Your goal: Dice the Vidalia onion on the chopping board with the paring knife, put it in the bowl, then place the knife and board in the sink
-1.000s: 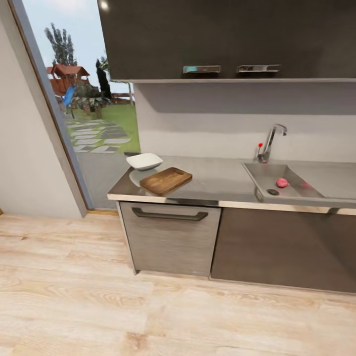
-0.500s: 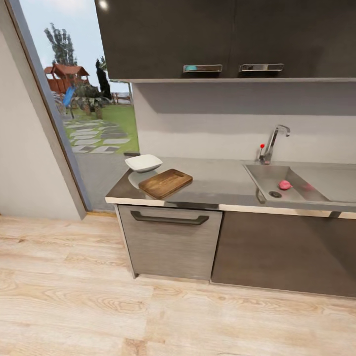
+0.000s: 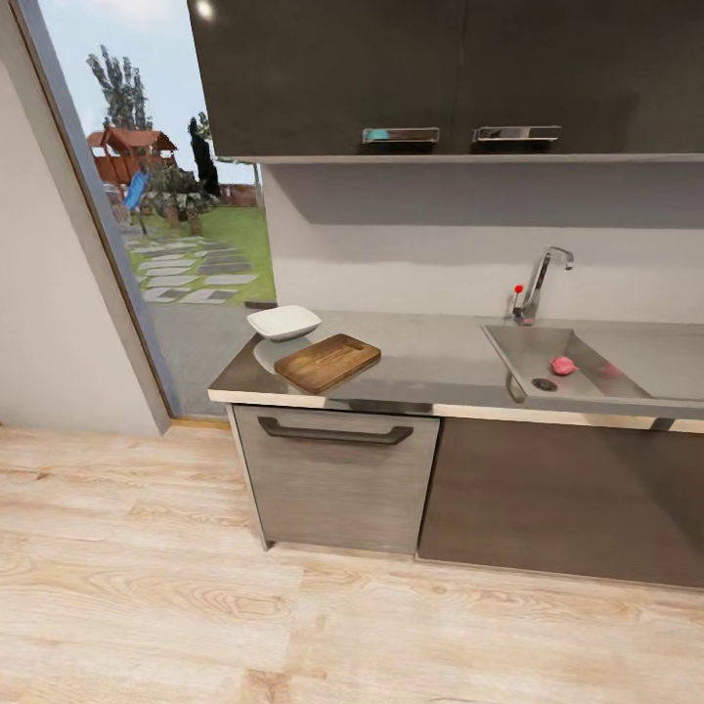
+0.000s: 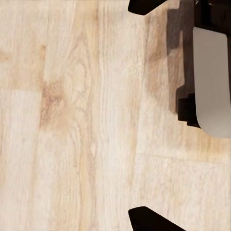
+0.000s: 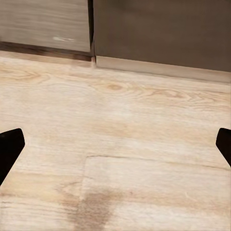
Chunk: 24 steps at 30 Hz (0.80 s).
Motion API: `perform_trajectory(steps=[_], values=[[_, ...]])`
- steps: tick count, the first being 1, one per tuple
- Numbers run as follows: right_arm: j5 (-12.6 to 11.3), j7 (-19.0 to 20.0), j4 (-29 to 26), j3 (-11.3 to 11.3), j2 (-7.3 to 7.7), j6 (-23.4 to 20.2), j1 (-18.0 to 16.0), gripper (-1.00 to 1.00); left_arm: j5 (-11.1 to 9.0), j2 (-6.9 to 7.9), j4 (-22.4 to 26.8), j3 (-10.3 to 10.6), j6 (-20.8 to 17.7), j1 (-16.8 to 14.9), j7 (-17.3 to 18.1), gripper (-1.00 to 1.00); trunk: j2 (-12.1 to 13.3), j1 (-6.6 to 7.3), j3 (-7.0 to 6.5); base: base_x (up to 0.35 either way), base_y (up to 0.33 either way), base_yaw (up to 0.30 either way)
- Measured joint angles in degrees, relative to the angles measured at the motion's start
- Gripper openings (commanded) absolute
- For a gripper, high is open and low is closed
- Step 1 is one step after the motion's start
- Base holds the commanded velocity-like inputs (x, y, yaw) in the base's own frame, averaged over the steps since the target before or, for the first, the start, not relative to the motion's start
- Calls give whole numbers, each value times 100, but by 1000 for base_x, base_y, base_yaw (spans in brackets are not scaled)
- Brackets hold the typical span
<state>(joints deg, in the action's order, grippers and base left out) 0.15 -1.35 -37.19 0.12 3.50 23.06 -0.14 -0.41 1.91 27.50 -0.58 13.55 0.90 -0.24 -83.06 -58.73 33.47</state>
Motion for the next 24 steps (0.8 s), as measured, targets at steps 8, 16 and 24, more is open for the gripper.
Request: perform_trajectory(steps=[8,16,24], values=[[-7,0,0,0,1,0,-1,100,0,36,-20,0,0,-1,0,100,239,131,-107,0,0,0],[-8,0,0,-1,1,0,-1,100,-5,70,-30,0,0,1,0,100,560,307,-251,0,0,0],[-8,0,-2,0,18,0,0,100,-8,81,-16,1,2,-1,25,100,881,483,-395,0,0,0]])
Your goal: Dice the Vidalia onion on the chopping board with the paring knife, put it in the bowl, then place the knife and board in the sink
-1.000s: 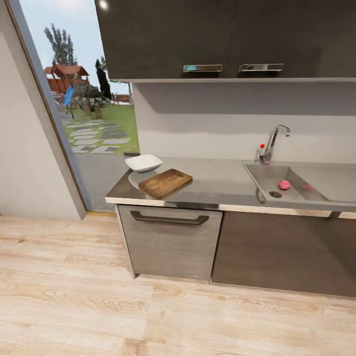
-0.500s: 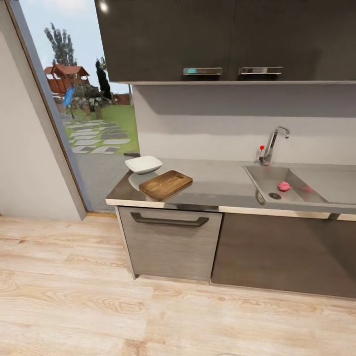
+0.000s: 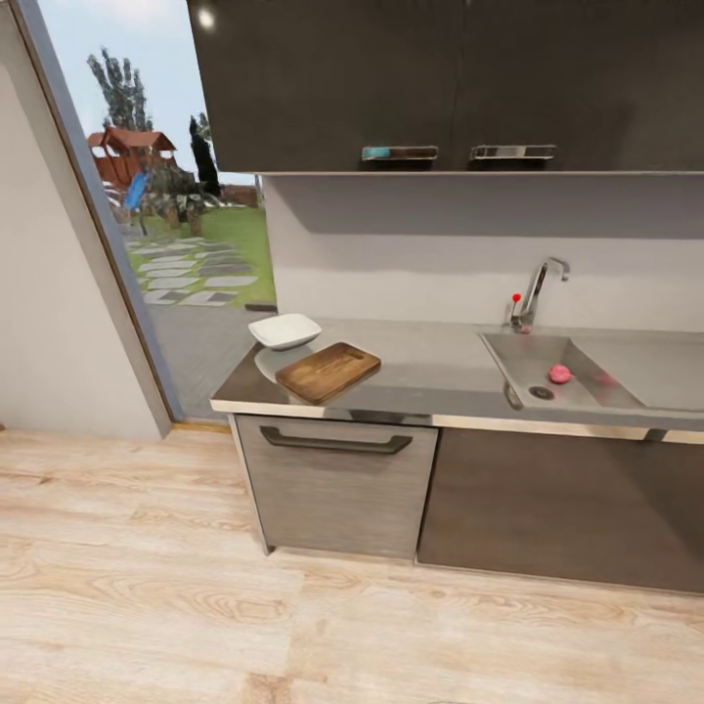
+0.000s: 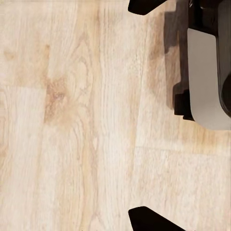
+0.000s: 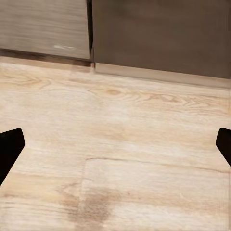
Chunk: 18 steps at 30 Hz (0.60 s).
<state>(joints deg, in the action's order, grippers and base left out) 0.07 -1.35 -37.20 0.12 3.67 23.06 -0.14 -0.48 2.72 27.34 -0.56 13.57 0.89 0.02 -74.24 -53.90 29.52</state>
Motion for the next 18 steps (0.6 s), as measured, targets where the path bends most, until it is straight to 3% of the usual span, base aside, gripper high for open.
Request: perform_trajectory(steps=[18], values=[[2,0,-7,0,6,1,1,100,0,1,-1,-2,234,1,-25,100,722,395,-323,0,0,0]])
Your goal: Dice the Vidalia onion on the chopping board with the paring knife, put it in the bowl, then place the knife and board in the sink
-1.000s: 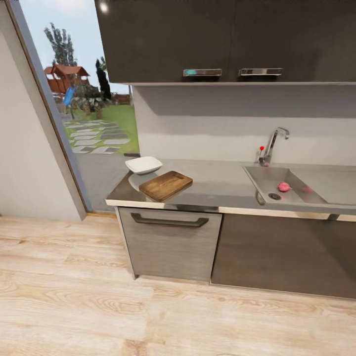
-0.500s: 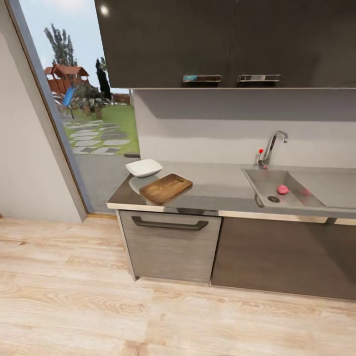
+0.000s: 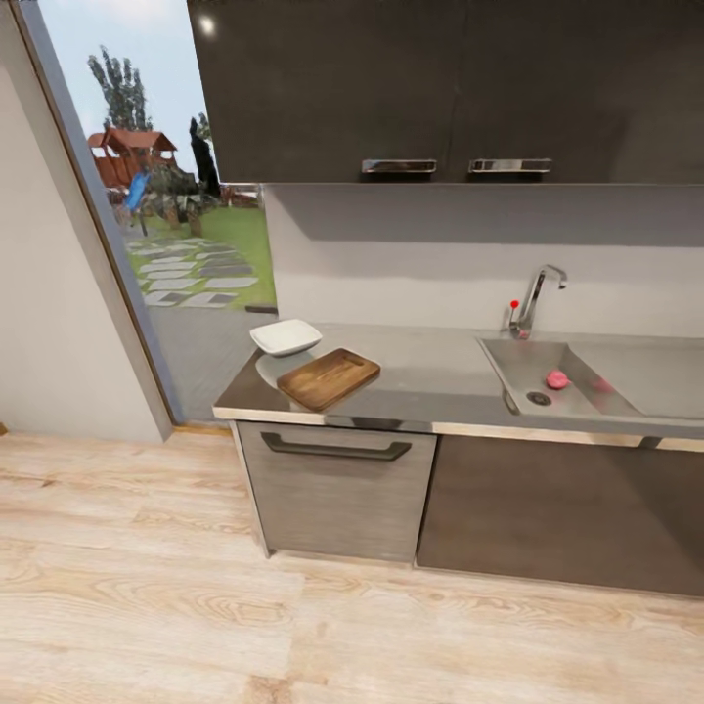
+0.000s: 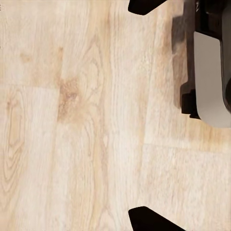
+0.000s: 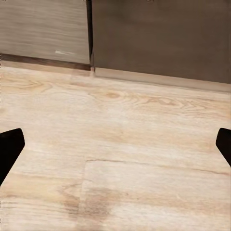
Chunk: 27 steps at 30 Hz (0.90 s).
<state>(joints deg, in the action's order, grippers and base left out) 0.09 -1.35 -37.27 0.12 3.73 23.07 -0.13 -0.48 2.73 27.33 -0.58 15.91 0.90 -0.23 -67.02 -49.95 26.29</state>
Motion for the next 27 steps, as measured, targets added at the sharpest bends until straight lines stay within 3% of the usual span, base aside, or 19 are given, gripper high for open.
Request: perform_trajectory(steps=[27], values=[[-1,0,1,0,-5,0,1,100,0,0,7,0,2,2,-1,100,1084,593,-485,0,0,0]])
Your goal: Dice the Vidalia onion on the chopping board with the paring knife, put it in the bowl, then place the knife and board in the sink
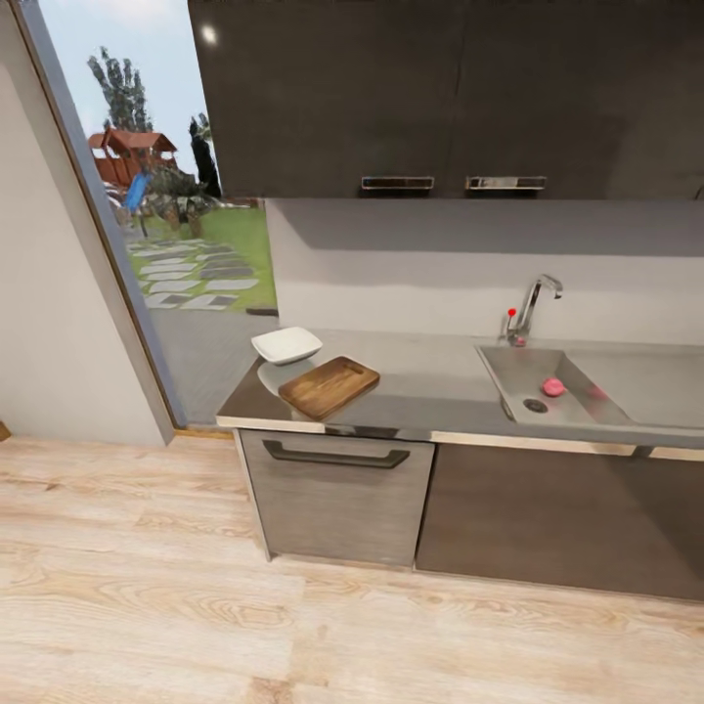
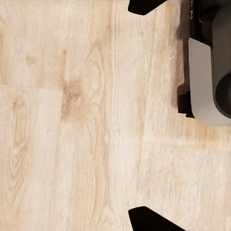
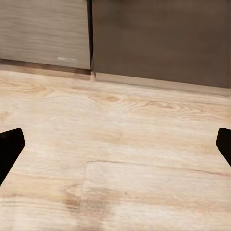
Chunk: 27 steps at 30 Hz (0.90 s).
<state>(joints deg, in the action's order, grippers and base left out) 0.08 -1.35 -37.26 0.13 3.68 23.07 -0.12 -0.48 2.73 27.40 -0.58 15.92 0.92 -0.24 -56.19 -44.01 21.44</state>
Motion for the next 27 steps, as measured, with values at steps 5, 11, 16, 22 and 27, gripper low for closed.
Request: perform_trajectory(steps=[5,11,16,22,27], values=[[6,-1,4,0,0,-1,-3,100,0,5,3,0,0,-3,0,100,201,110,-90,0,0,0],[1,0,1,0,0,0,-3,100,0,23,3,0,0,-2,0,100,442,242,-198,0,0,0],[4,-1,3,0,0,0,0,100,0,32,17,0,0,-1,0,100,642,352,-288,0,0,0],[7,0,4,0,0,0,-2,100,0,35,21,0,0,-1,0,100,883,484,-396,0,0,0],[3,0,2,0,0,0,-3,100,0,35,24,0,0,-4,0,100,1084,593,-486,0,0,0]])
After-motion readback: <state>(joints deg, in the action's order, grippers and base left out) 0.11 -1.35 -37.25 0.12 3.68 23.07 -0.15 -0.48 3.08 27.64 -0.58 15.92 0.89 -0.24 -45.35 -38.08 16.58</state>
